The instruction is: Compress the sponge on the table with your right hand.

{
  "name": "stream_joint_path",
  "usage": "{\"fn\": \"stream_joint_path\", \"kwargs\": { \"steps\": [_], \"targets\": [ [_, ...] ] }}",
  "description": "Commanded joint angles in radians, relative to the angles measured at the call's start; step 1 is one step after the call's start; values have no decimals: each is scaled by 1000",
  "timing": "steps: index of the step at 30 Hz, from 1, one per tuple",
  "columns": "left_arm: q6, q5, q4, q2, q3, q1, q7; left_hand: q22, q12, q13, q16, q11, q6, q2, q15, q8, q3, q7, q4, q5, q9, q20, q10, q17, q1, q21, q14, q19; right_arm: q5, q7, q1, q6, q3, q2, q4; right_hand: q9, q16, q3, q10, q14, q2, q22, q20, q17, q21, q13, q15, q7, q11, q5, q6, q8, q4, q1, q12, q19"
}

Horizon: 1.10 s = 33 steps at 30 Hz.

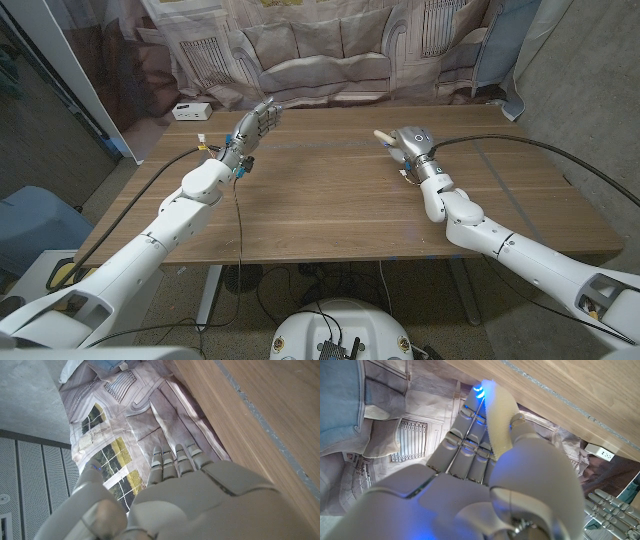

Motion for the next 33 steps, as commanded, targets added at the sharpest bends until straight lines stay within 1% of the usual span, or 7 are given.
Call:
{"fn": "stream_joint_path", "kwargs": {
  "steps": [1,12,13,22,24,29,33],
  "targets": [
    [-4,0,-9,1,-7,13,10,4,-1,5,1,-2,5,5,-2,-2,-2,2,1,5,4,-7,4,3,7,-2,11,0,-33,48,24,6,-30,-1,21,2,0,-8,2,-23,-5,1,3,6,3,0,-19,-3,-1,0,-8,3,-1,-9,-4,-3],
    [-4,0,-23,6,-12,25,17,4,-1,5,1,0,6,6,0,-1,-1,2,0,5,4,-6,4,3,7,-2,11,-1,-81,96,43,0,-60,-10,29,2,-6,-10,-9,-32,-4,1,4,6,1,0,-20,-7,-12,0,-17,1,-1,-14,-8,-11],
    [-4,0,-24,6,-12,26,17,4,-1,5,1,-1,6,6,0,-1,-1,2,0,5,4,-6,4,3,7,-2,11,0,-85,100,45,-1,-63,-10,32,1,-8,-11,-8,-36,-5,0,4,6,2,1,-20,-7,-2,0,-17,2,-1,-15,-8,-11],
    [-3,0,-38,10,-16,39,26,4,-1,5,1,1,5,6,-1,-2,-1,2,0,5,4,-6,4,3,8,-2,12,0,-152,100,64,-9,-97,-10,66,1,-9,-14,-12,-38,-5,0,4,8,1,0,-18,-10,-7,0,-22,1,0,-21,-9,-15],
    [-3,0,-40,10,-17,41,27,4,-1,5,1,0,4,6,-1,-2,-1,2,0,5,4,-6,4,3,8,-2,11,0,-156,107,66,-8,-100,-10,69,1,-9,-16,-12,-37,-5,0,4,8,1,0,-18,-12,-15,0,-22,2,2,-24,-9,-16],
    [0,1,-48,14,-18,47,30,4,0,5,1,-3,6,6,-1,-1,-2,3,0,5,4,-6,5,3,8,-2,11,-1,-168,112,70,-6,-107,-11,77,1,-10,-18,-11,-38,-5,0,2,8,2,0,-21,-13,-6,0,-22,3,3,-29,-9,-16],
    [1,0,-53,16,-20,50,31,4,0,5,1,-1,6,6,0,-1,-2,3,0,5,4,-6,5,3,8,-2,11,-1,-176,123,73,-6,-113,-10,82,1,-11,-19,-13,-37,-4,0,2,8,2,0,-22,-14,-14,1,-23,3,4,-31,-10,-16]
  ]
}}
